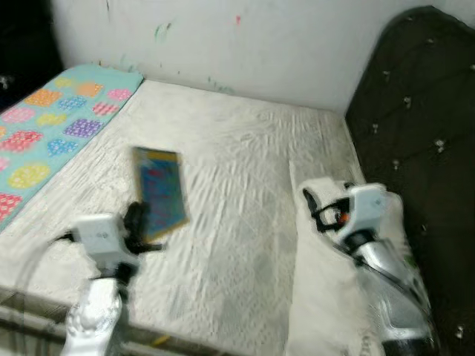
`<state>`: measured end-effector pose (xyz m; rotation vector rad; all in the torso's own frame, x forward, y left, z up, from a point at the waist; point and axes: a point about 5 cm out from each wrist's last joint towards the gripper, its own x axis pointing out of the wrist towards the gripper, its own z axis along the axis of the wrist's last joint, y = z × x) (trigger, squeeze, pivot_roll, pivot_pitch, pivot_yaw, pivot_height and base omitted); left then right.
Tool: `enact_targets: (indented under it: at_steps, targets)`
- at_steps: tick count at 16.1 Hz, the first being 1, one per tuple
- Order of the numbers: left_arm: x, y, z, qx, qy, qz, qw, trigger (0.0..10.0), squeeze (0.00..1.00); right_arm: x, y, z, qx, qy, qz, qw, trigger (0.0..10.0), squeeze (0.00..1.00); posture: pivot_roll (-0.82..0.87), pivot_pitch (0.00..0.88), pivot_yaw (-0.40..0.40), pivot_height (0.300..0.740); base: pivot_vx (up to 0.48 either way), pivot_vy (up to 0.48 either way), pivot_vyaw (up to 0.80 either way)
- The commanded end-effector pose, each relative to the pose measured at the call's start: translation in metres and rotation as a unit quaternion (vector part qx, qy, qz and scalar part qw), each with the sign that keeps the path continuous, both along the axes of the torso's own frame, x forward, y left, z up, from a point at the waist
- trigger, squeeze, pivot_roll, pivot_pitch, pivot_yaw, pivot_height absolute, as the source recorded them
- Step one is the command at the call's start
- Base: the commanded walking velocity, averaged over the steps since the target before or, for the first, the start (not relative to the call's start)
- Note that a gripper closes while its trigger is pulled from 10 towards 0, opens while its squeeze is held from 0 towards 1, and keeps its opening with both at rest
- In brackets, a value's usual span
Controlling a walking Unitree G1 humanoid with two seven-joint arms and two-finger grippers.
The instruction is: Clean up the room
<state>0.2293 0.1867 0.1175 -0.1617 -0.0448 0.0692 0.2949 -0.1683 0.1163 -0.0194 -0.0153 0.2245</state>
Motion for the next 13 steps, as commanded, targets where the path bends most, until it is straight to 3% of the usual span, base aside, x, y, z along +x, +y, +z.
enact_targets:
  at_steps: [1,13]
  targets:
    - [0.0016,-0.0068,0.0068,-0.007,-0.013,-0.007,1.0,10.0,0.0,-0.0016,-0.0099,0.0004,-0.006,0.005,-0.014,1.0,10.0,0.0,0.01,0.0,-0.077,0.74,0.0,0.0,0.0]
    - [0.0022,-0.011,0.0055,-0.021,0.007,-0.004,1.0,10.0,0.0,-0.0006,-0.0084,0.0022,0.002,0.013,-0.005,1.0,10.0,0.0,0.01,0.0,-0.093,0.74,0.0,0.0,0.0]
